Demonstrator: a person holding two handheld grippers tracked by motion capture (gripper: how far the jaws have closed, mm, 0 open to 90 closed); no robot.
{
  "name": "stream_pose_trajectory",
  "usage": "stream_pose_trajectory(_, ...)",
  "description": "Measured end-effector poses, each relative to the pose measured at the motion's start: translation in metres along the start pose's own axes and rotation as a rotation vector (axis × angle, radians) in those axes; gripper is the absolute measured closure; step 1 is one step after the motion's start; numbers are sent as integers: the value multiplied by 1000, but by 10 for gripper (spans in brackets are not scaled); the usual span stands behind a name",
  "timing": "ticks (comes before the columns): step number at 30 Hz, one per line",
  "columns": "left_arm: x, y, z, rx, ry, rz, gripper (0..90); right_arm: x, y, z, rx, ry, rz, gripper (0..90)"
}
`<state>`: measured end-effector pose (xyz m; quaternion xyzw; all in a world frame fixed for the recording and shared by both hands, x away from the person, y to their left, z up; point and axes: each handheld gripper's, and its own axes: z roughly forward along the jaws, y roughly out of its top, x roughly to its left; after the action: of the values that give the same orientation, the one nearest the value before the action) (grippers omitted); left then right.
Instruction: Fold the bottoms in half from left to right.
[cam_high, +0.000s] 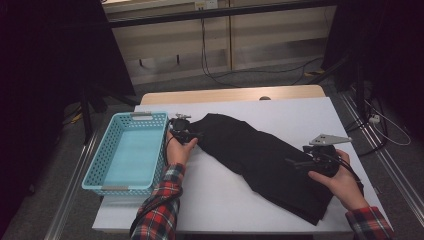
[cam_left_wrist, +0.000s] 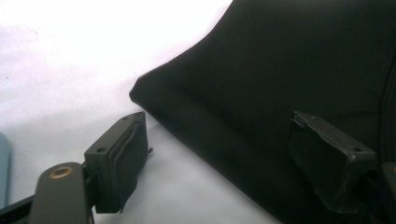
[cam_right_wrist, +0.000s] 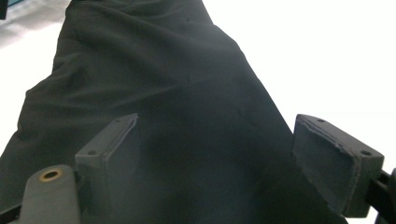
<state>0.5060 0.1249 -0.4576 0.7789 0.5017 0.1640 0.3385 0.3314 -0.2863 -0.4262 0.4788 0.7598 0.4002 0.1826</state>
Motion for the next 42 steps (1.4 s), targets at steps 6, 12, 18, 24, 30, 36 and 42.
stream_pose_trajectory(6, 4, 1, -4, 5, 11, -51, 417, 3, 1, 2, 5, 5, -6, 166)
stream_pose_trajectory(12, 6, 4, -5, 27, -20, -80, 548, 5, 2, 4, 12, 7, -12, 165)
stream_pose_trajectory(18, 4, 6, -4, 42, -26, -78, 580, 6, 2, 6, 14, 13, -14, 165)
stream_pose_trajectory(24, 2, 7, -4, 45, -31, -103, 646, 7, 2, 6, 19, 14, -20, 164)
stream_pose_trajectory(30, -1, 8, -1, 57, -84, -160, 801, 5, 1, 5, 20, 14, -17, 161)
stream_pose_trajectory(36, -8, 12, 0, 53, -90, -153, 816, 4, -1, 4, 21, 9, -17, 161)
stream_pose_trajectory(42, 2, 24, -11, 21, -92, -175, 834, 1, -2, 2, 23, 12, -15, 158)
